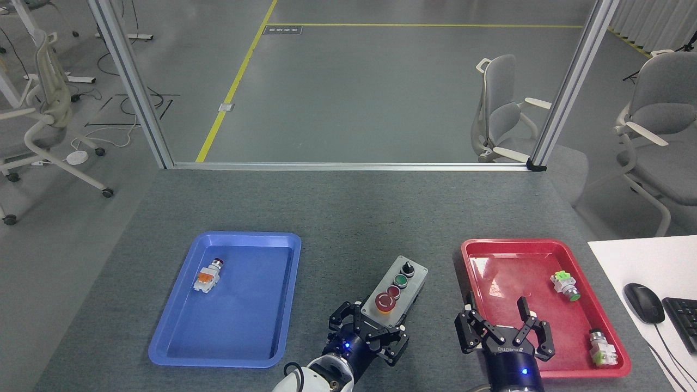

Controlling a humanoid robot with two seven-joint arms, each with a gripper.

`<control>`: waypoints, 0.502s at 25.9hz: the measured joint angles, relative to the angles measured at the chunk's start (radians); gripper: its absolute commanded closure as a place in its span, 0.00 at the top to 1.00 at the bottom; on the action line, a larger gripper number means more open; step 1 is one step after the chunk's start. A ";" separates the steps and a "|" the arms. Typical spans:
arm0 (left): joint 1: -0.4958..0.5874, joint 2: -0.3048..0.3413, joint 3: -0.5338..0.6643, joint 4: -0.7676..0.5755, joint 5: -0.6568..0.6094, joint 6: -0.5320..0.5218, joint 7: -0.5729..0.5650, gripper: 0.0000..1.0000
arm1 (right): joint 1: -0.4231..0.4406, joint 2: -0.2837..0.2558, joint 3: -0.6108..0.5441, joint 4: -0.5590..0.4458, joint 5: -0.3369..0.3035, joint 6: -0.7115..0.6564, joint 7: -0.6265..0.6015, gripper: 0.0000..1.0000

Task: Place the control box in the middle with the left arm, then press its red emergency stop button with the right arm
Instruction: 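Open the left gripper and pull it back from the box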

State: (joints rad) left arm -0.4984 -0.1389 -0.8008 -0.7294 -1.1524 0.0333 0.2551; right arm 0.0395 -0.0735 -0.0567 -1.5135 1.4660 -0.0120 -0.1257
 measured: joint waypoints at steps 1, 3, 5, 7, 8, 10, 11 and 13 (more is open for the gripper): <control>0.000 0.000 -0.001 0.000 0.001 0.000 0.000 0.42 | -0.002 0.002 0.000 0.001 0.001 0.000 0.000 0.97; 0.000 0.001 -0.002 0.000 0.004 0.002 0.000 0.68 | -0.006 0.005 0.001 0.002 0.003 -0.001 0.000 0.97; 0.000 0.001 -0.002 0.000 0.005 0.009 0.000 0.93 | -0.007 0.006 0.003 0.004 0.006 -0.002 0.000 0.97; 0.000 0.001 -0.003 -0.003 0.005 0.024 0.000 0.96 | -0.008 0.007 0.005 0.005 0.007 -0.002 0.000 0.97; 0.000 0.001 -0.004 -0.005 0.005 0.028 0.005 0.97 | -0.008 0.007 0.006 0.005 0.007 -0.002 0.000 0.97; -0.001 0.001 -0.006 -0.008 0.005 0.030 0.008 0.97 | -0.008 0.007 0.007 0.006 0.008 -0.003 0.000 0.97; 0.000 0.001 -0.006 -0.009 0.005 0.033 0.008 0.97 | -0.008 0.007 0.008 0.007 0.008 -0.004 0.000 0.97; 0.001 0.001 -0.006 -0.010 0.005 0.037 0.009 0.98 | -0.007 0.008 0.010 0.007 0.009 -0.004 0.001 0.97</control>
State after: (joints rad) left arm -0.4974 -0.1376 -0.8072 -0.7399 -1.1472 0.0702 0.2636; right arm 0.0321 -0.0659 -0.0463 -1.5065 1.4746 -0.0164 -0.1250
